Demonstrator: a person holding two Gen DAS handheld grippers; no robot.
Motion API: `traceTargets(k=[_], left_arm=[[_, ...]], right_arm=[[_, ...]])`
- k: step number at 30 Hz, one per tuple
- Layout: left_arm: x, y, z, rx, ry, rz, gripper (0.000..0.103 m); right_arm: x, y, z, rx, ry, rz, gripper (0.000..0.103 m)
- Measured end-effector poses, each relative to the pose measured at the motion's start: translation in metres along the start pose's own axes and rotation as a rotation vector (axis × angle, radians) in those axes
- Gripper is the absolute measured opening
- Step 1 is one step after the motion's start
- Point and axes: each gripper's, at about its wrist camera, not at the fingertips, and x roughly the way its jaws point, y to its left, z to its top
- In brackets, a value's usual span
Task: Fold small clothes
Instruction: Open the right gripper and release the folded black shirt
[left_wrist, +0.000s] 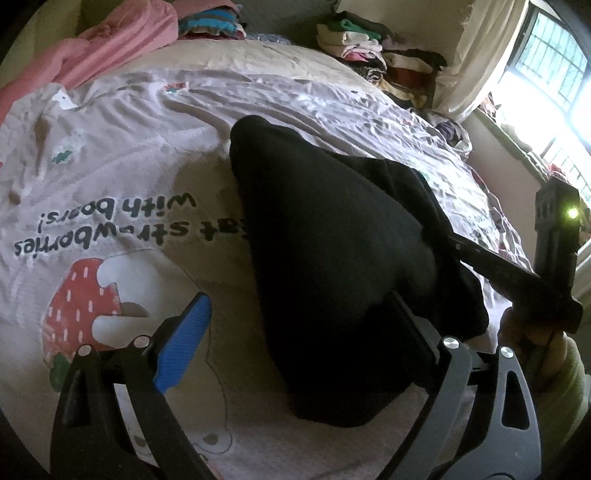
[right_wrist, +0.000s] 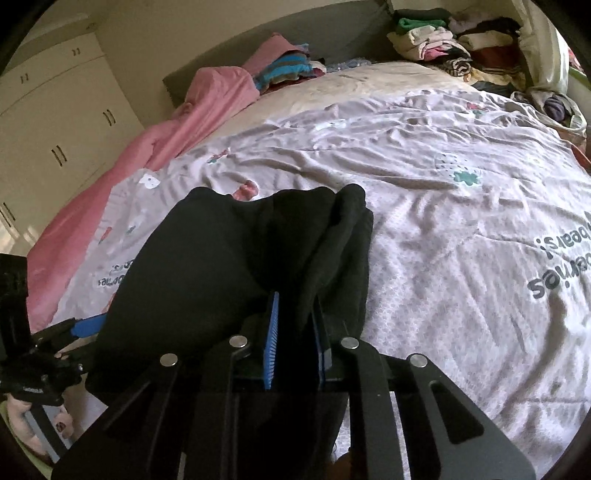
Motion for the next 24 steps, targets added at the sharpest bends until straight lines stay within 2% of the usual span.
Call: traceTargets(k=[5,7,8,13,15,17,24], left_arm=[[0.0,-0.002,-0.006,0.009,0.006,-0.001,0.087],[-0.001,-0.003,-0.007,0.012,0.008,-0.002,0.087],[-0.001,-0.003,-0.007,0.014,0.008,0.0,0.087],[-0.004,-0.008,-0.011,0.036,0.01,0.011,0.087],[-0.005,-0.01,-0.011,0.04,0.009,0.013,0.087],[-0.006,-0.011,-0.011,0.044,0.008,0.015,0.087],[-0.013,-0.015,-0.013,0.055,-0.005,0.02,0.087]], right_arm=[[-0.006,0.001,-0.004,0.022,0.004,-0.03,0.034],[-0.01,0.003,-0.006,0.018,0.005,-0.046,0.036],[-0.013,0.004,-0.007,0.017,0.006,-0.059,0.042],[-0.027,0.008,-0.014,0.011,0.0,-0.081,0.045],[-0.033,0.01,-0.017,0.008,0.0,-0.09,0.054],[-0.039,0.011,-0.02,0.004,-0.005,-0.098,0.056],[-0.062,0.016,-0.025,-0.011,-0.043,-0.132,0.074]])
